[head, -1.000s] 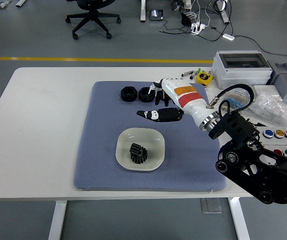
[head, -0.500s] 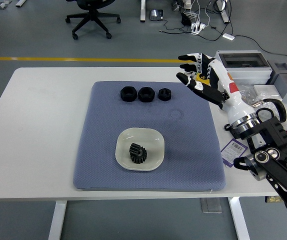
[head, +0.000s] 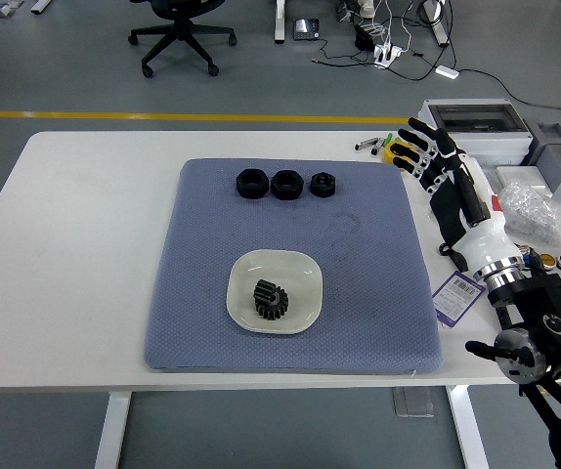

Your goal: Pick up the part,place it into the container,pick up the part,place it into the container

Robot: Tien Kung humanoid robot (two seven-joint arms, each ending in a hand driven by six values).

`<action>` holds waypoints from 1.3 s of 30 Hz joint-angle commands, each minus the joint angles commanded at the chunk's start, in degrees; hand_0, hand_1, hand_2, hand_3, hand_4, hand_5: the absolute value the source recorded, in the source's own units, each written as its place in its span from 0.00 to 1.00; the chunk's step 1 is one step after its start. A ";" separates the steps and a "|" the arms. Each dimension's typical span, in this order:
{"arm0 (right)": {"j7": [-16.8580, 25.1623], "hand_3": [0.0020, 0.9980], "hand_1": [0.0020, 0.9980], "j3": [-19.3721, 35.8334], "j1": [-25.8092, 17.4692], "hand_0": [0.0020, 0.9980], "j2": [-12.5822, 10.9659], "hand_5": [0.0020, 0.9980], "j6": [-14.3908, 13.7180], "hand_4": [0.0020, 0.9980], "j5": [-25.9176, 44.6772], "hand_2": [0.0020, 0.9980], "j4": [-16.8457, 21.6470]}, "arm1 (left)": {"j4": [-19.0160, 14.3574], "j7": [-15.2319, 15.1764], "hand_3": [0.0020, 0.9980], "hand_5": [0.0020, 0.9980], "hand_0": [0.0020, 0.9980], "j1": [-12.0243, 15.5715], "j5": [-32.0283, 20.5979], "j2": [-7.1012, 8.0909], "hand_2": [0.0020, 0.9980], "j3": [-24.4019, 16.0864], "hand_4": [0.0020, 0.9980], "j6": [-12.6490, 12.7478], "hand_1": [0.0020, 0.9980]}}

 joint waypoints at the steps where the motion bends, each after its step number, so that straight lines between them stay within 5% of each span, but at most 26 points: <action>1: 0.03 0.83 0.80 0.16 -0.26 0.84 -0.02 0.83 0.05 1.00 -0.05 0.83 0.12 | 0.00 0.09 0.32 0.76 0.27 -0.06 0.84 0.03 0.47 -0.43 0.85 -0.13 0.43; 39: 0.65 0.84 0.80 4.30 -6.83 0.83 -1.68 0.84 0.92 1.00 5.45 0.84 3.88 | 0.00 3.91 0.32 0.75 0.26 -1.96 17.65 1.74 0.45 -8.60 0.81 -5.03 0.42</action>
